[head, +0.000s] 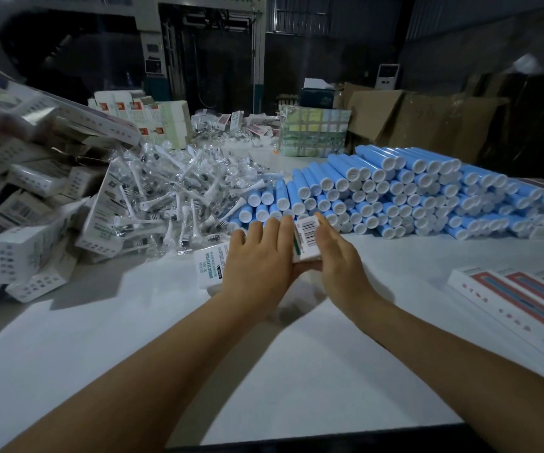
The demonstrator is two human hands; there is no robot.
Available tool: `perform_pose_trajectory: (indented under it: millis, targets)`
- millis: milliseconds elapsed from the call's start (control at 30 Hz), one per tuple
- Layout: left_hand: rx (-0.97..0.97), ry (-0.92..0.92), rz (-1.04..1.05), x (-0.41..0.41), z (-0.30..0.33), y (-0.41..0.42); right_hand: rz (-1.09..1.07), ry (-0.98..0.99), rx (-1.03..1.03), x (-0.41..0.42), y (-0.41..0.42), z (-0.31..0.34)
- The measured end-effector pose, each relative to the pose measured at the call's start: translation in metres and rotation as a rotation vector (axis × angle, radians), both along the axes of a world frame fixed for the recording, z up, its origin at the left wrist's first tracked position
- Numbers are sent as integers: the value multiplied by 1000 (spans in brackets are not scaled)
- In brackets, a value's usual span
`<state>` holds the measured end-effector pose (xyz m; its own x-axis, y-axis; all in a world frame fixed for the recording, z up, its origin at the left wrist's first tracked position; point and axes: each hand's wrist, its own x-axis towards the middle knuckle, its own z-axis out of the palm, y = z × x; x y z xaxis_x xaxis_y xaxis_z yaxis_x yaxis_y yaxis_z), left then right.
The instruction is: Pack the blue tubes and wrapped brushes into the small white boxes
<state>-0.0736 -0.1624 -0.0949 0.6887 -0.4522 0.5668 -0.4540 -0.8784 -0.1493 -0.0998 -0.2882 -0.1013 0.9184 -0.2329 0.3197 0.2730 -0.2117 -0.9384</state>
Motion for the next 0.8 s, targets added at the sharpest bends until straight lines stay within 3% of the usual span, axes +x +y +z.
perform_pose_trajectory:
  millis: [67,133,433,800]
  targets:
    - [14,24,14,3,-1,1,100,31,350,2,-2,5]
    - [13,25,22,5,-1,2,130,48,437,4,-3,8]
    - [-27,-26,-24,6,-4,1,-63,-35,192,8,-2,1]
    - [-1,-19,-24,9,-5,3,-21,-20,297,7,-5,3]
